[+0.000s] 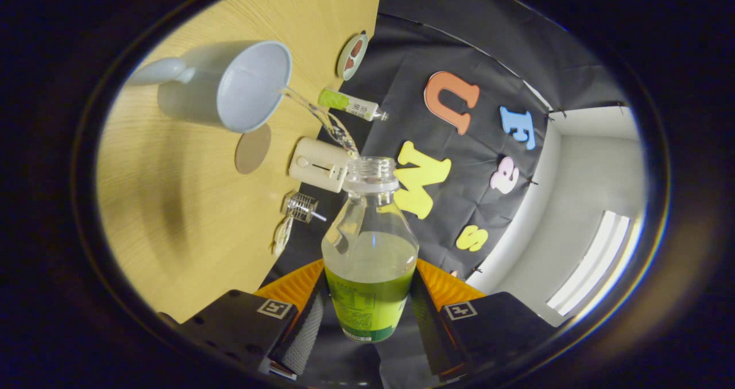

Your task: Take the bottle from table, then pour the juice into the cup, finally place the bottle on the coaster

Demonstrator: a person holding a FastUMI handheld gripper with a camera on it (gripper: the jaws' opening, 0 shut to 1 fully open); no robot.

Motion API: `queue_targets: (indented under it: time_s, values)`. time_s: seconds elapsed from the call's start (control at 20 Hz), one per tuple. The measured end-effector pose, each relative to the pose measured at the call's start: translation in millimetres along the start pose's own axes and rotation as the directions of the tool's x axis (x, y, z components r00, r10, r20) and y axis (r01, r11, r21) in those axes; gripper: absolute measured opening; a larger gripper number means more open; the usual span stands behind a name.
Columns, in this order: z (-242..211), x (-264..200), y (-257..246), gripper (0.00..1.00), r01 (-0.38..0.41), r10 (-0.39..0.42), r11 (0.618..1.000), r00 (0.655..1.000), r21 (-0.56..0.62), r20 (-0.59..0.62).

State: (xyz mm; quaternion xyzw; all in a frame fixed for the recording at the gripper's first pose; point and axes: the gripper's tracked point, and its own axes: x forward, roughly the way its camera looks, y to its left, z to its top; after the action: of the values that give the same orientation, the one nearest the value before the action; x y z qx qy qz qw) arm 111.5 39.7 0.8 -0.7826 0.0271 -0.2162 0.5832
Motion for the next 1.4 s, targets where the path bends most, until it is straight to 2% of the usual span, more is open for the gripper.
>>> queue_targets:
  time_s: [1.4]
  values:
    - [9, -3, -23, 0.81, 0.085, -0.081, 0.984, 0.996, -0.156, 0.033]
